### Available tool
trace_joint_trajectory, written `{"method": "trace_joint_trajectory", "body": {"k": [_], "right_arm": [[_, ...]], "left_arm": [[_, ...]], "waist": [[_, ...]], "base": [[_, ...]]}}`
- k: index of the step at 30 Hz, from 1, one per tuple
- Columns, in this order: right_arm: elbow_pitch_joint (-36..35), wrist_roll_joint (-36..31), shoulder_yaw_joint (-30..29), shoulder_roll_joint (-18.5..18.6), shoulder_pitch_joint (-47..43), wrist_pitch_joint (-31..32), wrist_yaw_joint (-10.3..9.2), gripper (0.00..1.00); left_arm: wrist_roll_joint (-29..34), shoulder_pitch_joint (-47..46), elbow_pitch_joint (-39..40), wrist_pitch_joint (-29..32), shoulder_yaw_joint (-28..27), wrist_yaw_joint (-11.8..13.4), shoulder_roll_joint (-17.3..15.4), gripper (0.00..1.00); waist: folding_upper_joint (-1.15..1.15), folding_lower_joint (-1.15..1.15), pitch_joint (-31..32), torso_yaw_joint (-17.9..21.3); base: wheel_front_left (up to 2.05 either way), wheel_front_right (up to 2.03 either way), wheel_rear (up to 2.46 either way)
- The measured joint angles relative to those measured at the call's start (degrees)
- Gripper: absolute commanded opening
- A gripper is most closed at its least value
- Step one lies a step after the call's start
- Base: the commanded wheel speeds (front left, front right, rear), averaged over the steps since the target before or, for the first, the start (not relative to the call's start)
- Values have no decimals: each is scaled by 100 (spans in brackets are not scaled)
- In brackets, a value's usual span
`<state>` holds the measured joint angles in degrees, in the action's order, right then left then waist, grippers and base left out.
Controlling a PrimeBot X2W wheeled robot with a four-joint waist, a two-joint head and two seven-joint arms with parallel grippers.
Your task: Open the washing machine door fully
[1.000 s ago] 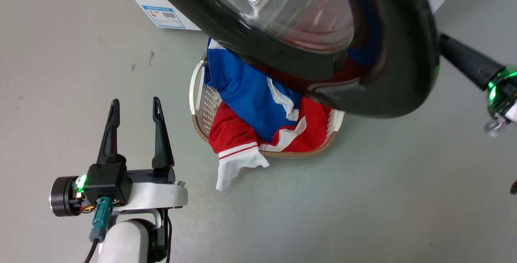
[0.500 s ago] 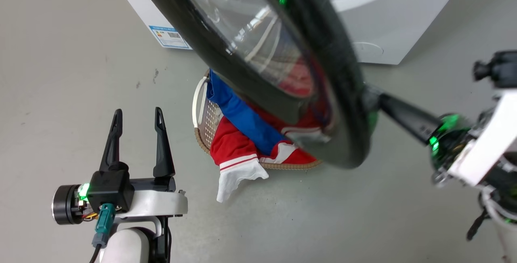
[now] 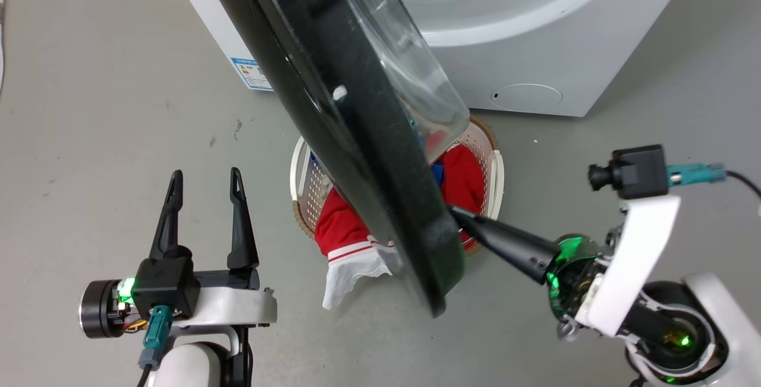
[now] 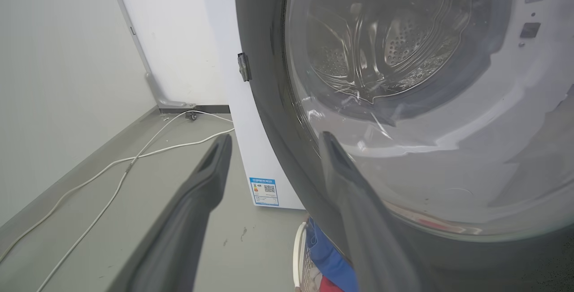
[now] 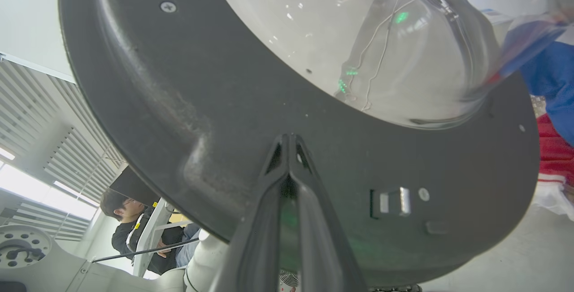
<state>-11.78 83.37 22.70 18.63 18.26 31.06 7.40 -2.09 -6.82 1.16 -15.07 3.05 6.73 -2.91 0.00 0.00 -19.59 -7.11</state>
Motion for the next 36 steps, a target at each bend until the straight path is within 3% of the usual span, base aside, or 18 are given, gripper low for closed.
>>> {"method": "trace_joint_trajectory", "body": {"k": [14, 22, 23, 24, 25, 31, 36], "right_arm": [[402, 93, 964, -185, -47, -181, 0, 0], [623, 51, 1127, -191, -34, -569, 0, 0], [647, 14, 1110, -181, -40, -698, 0, 30], [679, -35, 1072, -169, -47, -862, 0, 78], [711, -87, 1016, -163, -56, -1046, 0, 100], [939, -821, 758, -67, -118, -2560, 0, 100], [1437, -2215, 705, 129, -93, -4285, 1, 100]], "left_arm": [[23, 45, -47, 0, 34, -25, 0, 100], [15, 134, -109, 0, 26, -41, 0, 100], [15, 160, -114, 0, 21, -41, 0, 100], [15, 193, -123, 0, 11, -41, 1, 100], [15, 225, -129, 0, -2, -41, 1, 100], [16, 458, -126, 0, -104, -45, 1, 100], [33, 644, -121, 0, -198, -60, -1, 100]], "waist": [[0, 0, 89, -51], [0, 0, 288, -24], [0, 0, 330, -17], [0, 0, 376, -9], [0, 0, 424, 1], [0, 0, 732, 120], [0, 0, 983, 266]], "base": [[0, 0, 0], [0, 0, 0], [0, 0, 0], [0, 0, 0], [0, 0, 0], [0, 0, 0], [0, 0, 0]]}}
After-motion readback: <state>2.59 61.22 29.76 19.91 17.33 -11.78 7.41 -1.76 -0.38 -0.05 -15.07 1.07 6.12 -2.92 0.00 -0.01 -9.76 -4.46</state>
